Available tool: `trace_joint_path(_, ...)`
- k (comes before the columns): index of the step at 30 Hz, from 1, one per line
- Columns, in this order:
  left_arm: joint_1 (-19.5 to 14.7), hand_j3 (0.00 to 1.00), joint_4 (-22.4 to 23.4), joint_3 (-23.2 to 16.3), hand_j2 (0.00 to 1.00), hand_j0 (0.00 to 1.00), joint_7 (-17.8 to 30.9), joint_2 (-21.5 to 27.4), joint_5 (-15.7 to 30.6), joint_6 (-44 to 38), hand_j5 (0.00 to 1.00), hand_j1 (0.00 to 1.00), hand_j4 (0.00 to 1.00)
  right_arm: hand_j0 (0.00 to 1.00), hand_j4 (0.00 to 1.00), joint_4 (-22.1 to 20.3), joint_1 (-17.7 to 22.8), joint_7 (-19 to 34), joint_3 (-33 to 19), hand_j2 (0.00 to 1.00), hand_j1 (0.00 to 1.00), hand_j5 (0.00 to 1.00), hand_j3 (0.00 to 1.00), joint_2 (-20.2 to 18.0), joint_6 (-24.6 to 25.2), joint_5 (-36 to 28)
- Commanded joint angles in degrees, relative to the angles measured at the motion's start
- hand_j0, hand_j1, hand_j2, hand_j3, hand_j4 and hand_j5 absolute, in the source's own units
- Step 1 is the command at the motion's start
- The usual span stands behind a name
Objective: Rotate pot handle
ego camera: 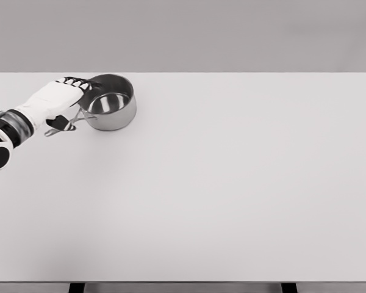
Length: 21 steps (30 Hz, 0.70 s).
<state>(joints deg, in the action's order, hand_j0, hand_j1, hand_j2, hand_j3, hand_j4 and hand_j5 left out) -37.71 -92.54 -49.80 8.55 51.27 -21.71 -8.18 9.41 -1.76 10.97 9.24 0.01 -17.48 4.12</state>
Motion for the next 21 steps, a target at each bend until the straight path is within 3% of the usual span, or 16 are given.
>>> trace_joint_path(1, 0.0, 1.0, 0.08, 0.05, 1.0, 1.0, -0.03, 0.49, -0.09, 0.09, 1.0, 1.0, 1.0, 1.0, 1.0, 0.0, 0.0, 0.01, -0.01, 1.0, 1.0, 1.0, 1.0, -0.01, 0.07, 0.01)
trace_joint_path(21, 0.0, 1.0, 1.93, 1.81, 1.0, 1.0, -0.03, 1.2, -0.09, 1.76, 1.0, 1.0, 1.0, 1.0, 1.0, 0.0, 0.0, 0.01, -0.01, 1.0, 1.0, 1.0, 1.0, -0.01, -0.01, 0.01)
